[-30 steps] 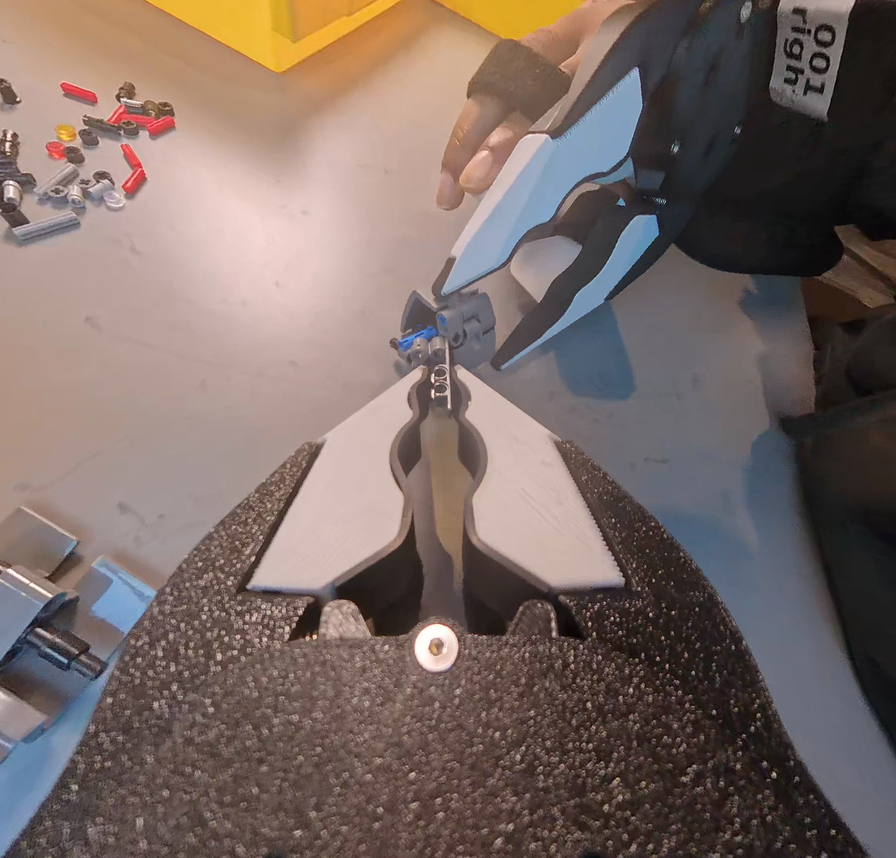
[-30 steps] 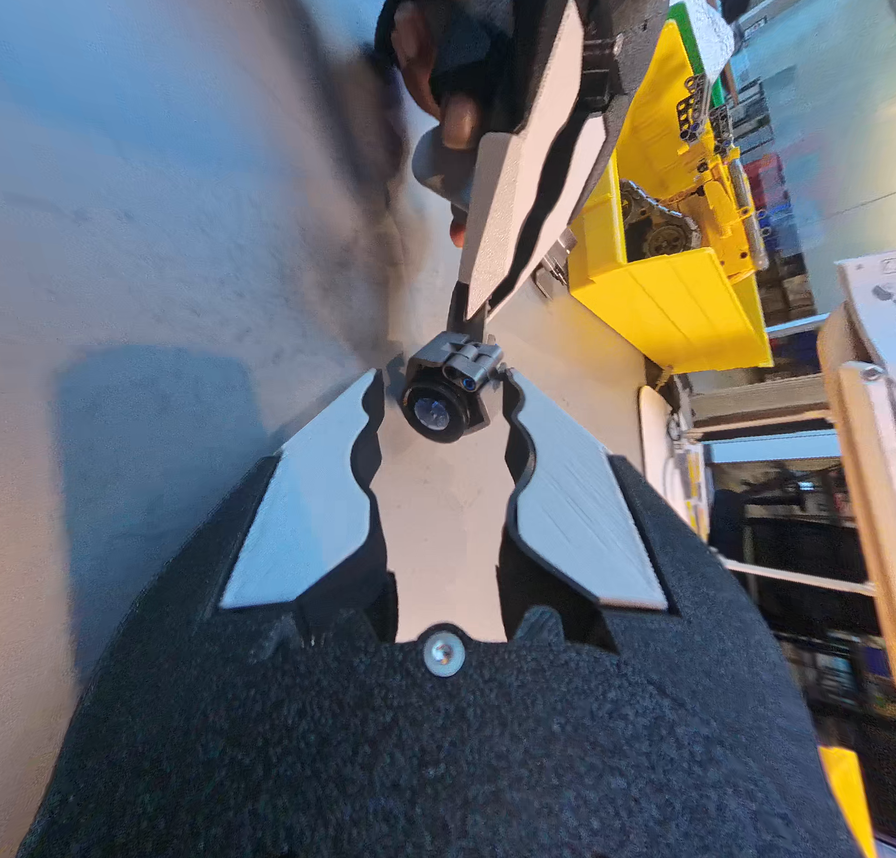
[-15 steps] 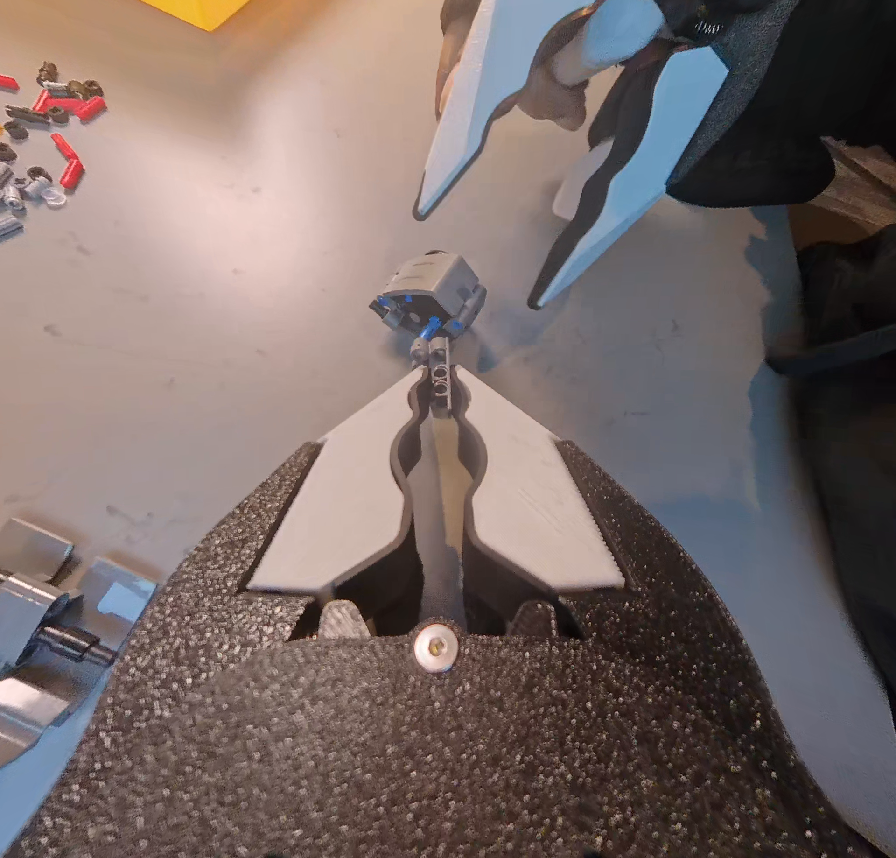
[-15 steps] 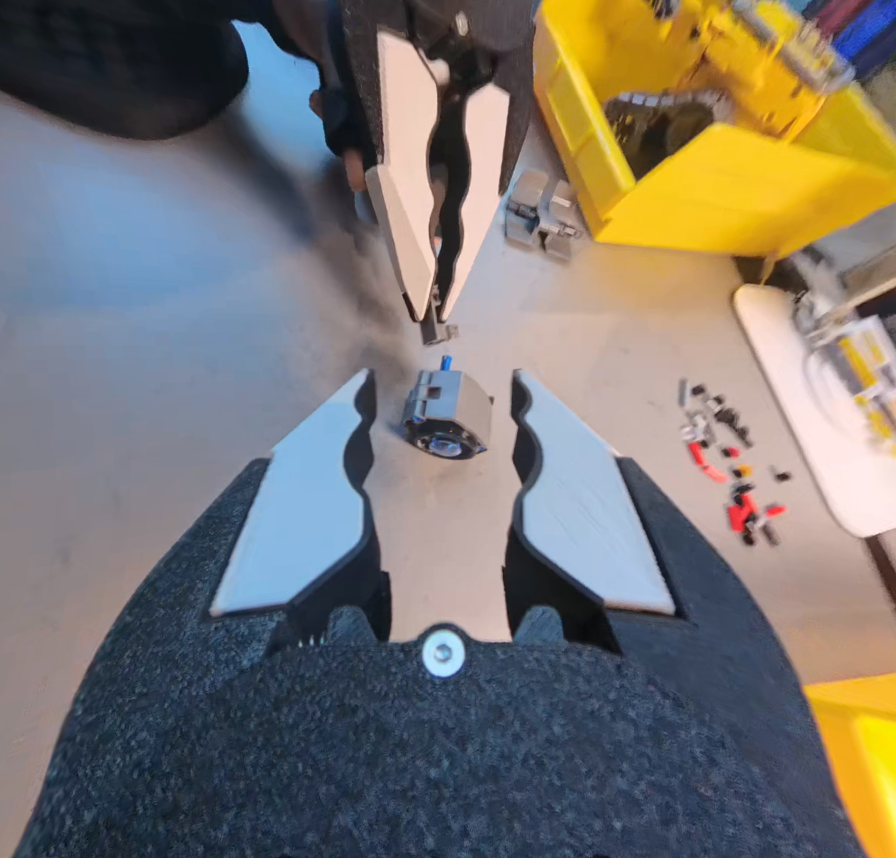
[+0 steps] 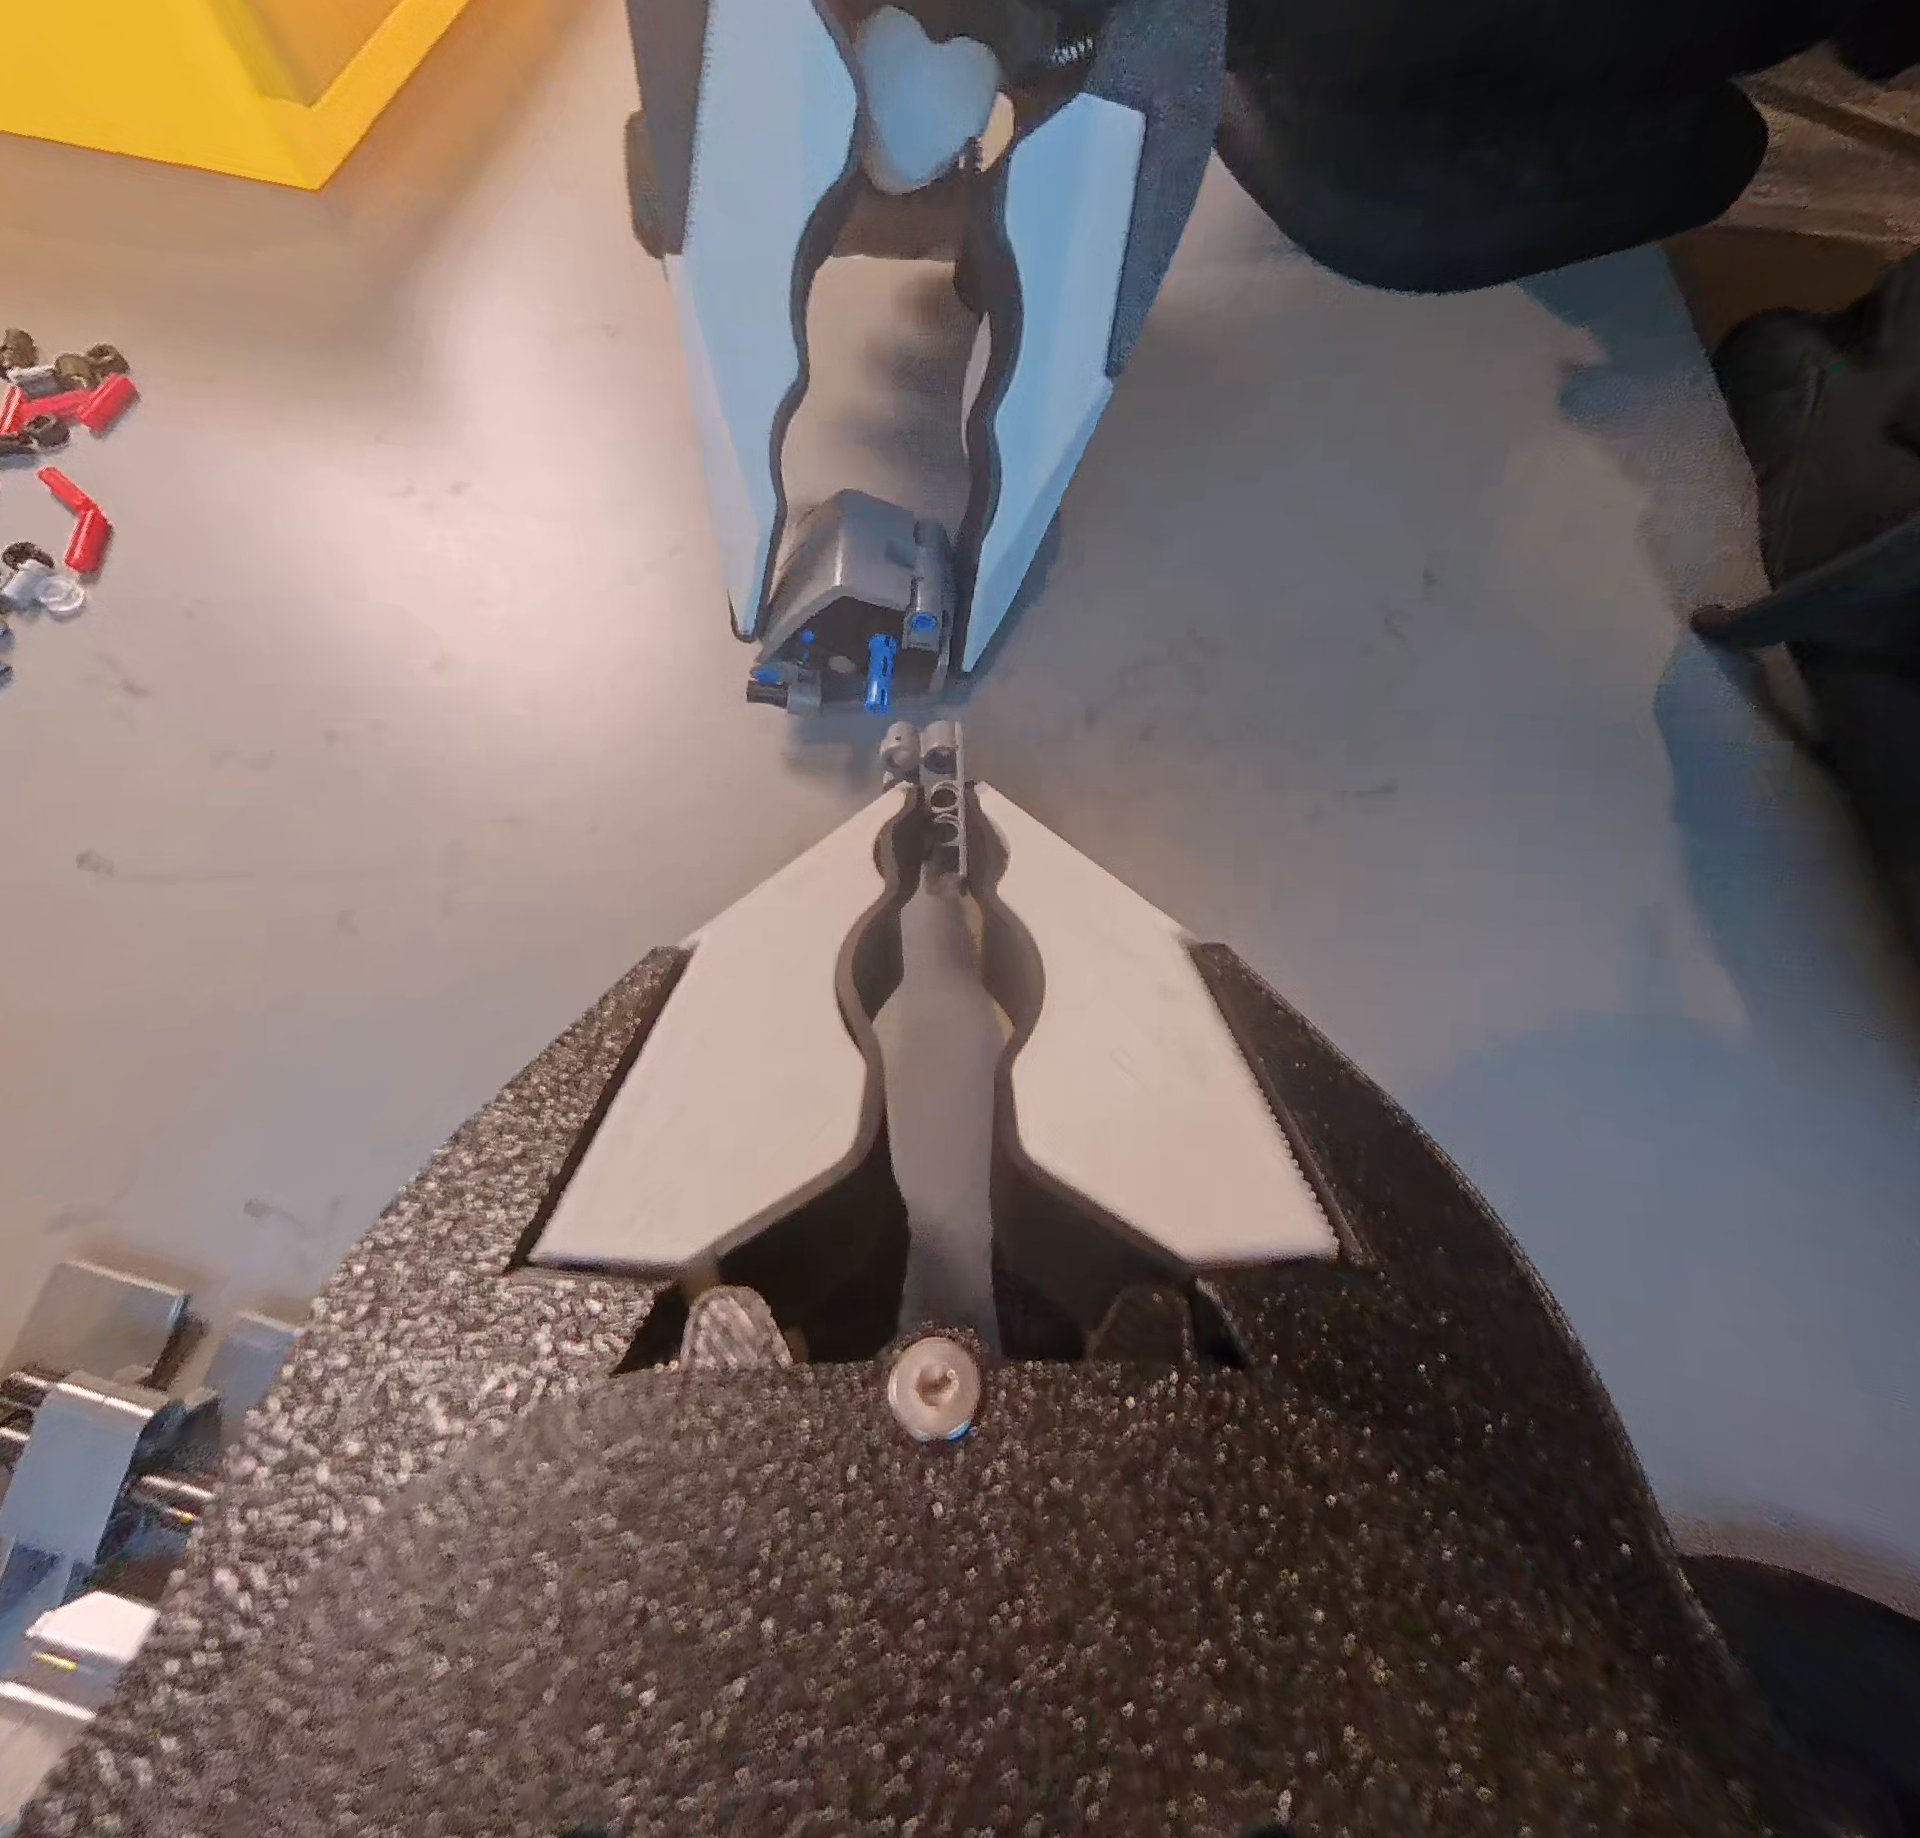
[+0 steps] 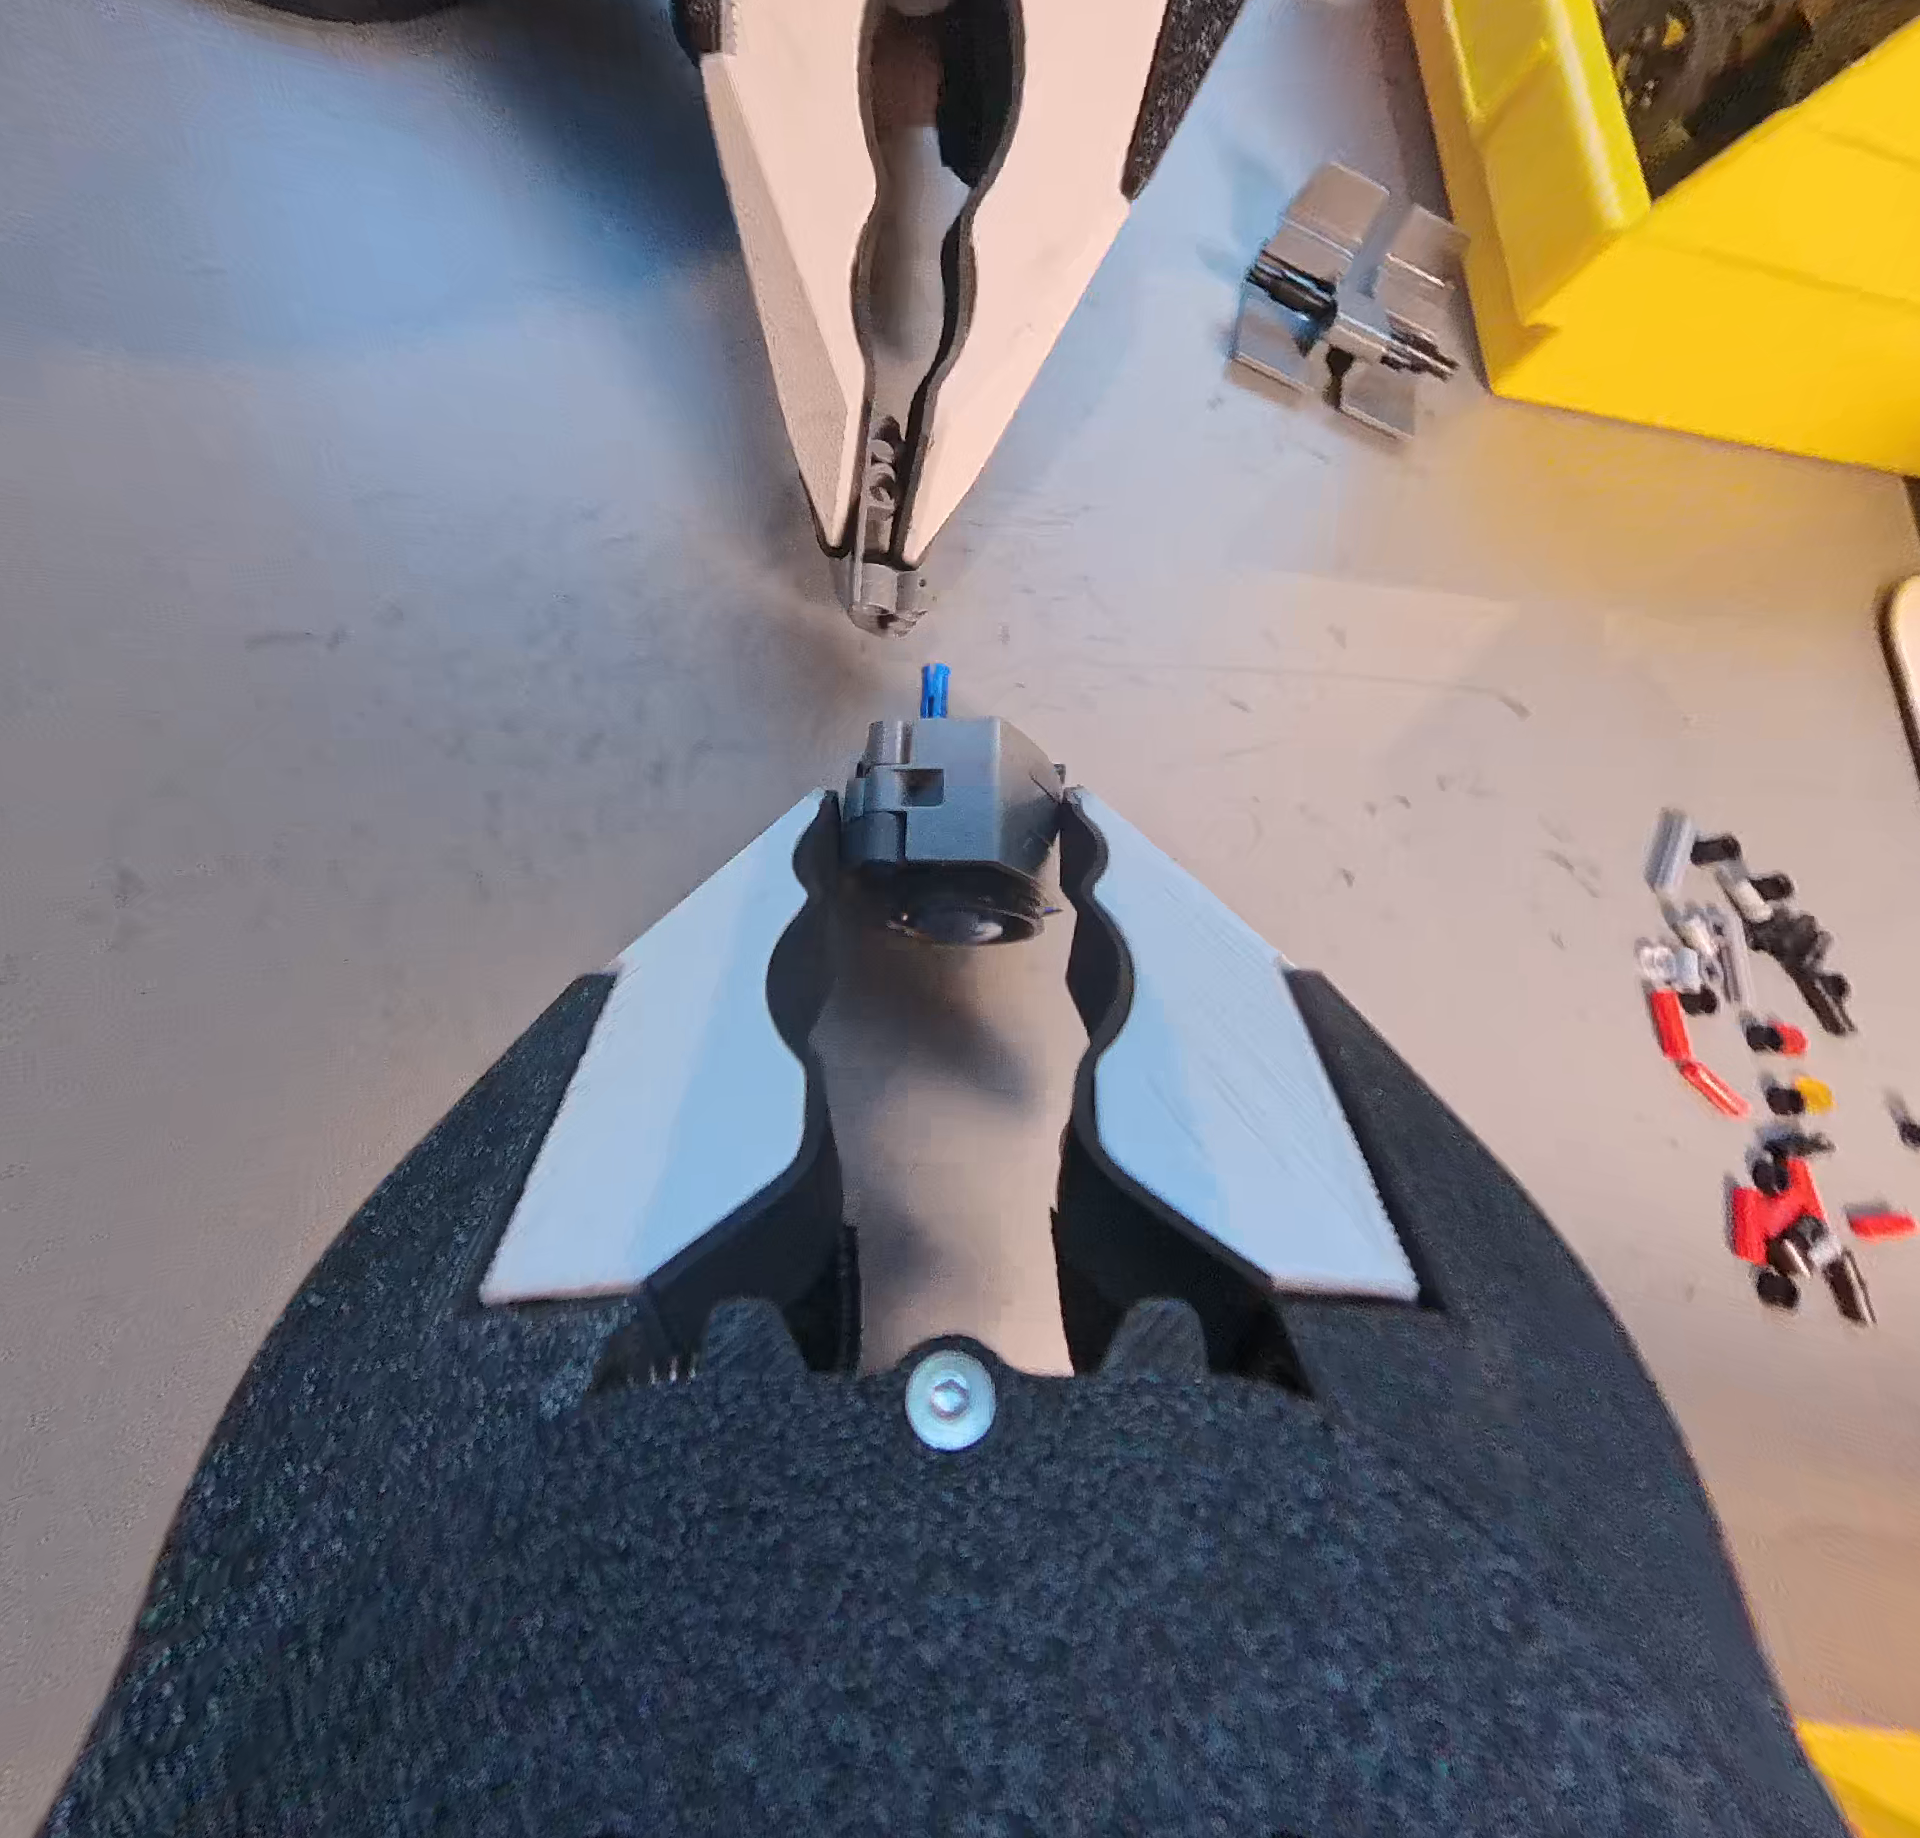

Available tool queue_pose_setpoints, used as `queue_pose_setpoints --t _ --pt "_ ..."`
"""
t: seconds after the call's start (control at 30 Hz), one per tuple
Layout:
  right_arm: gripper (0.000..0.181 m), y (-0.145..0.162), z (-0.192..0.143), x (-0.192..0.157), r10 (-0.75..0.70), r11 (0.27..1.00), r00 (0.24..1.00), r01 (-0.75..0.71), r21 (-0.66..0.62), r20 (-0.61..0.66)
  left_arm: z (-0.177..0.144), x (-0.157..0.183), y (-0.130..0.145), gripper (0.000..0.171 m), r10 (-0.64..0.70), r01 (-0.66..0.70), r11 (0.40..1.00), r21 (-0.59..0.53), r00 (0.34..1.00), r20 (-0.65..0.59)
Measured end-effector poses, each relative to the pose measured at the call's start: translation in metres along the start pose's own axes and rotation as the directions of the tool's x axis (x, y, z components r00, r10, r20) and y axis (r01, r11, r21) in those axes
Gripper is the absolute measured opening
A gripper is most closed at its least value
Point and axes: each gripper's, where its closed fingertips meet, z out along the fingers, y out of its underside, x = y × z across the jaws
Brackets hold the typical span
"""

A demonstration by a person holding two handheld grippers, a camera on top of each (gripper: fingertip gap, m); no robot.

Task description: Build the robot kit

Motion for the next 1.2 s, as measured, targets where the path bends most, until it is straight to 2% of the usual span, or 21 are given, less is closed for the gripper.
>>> queue_pose_setpoints --t 0.23,0.43,0.53,0.63,1.13,1.2 --pt "0.042 0.000 -0.001 -0.001 -0.071 0.997 0.994 0.069 0.033 0.081 0.010 0.006 0.011 0.006 0.024 -0.025 0.997 -0.068 1.000 -0.019" --pt "0.044 0.003 -0.003 0.004 -0.036 0.999 0.999 0.035 0.018 0.025 0.011 0.004 0.015 0.006 0.022 -0.023 0.996 -0.088 1.000 -0.011" --pt "0.047 -0.002 -0.007 0.002 0.010 0.999 0.999 -0.012 0.053 0.032 0.011 0.004 0.015 0.006 0.013 -0.014 0.996 -0.090 1.000 -0.008" --pt "0.048 0.003 -0.006 0.003 0.010 1.000 1.000 -0.010 0.014 0.011 0.012 0.003 0.017 0.006 0.020 -0.020 0.994 -0.104 1.000 -0.002" --pt "0.043 0.003 -0.001 0.001 0.019 0.999 0.999 -0.020 0.035 0.030 0.013 -0.004 0.016 0.006 0.019 -0.015 0.995 -0.103 0.999 0.035" --pt "0.042 0.002 -0.001 0.001 0.017 0.999 0.999 -0.018 0.043 0.033 0.010 -0.005 0.011 0.006 0.004 -0.002 0.998 -0.065 1.000 0.030"
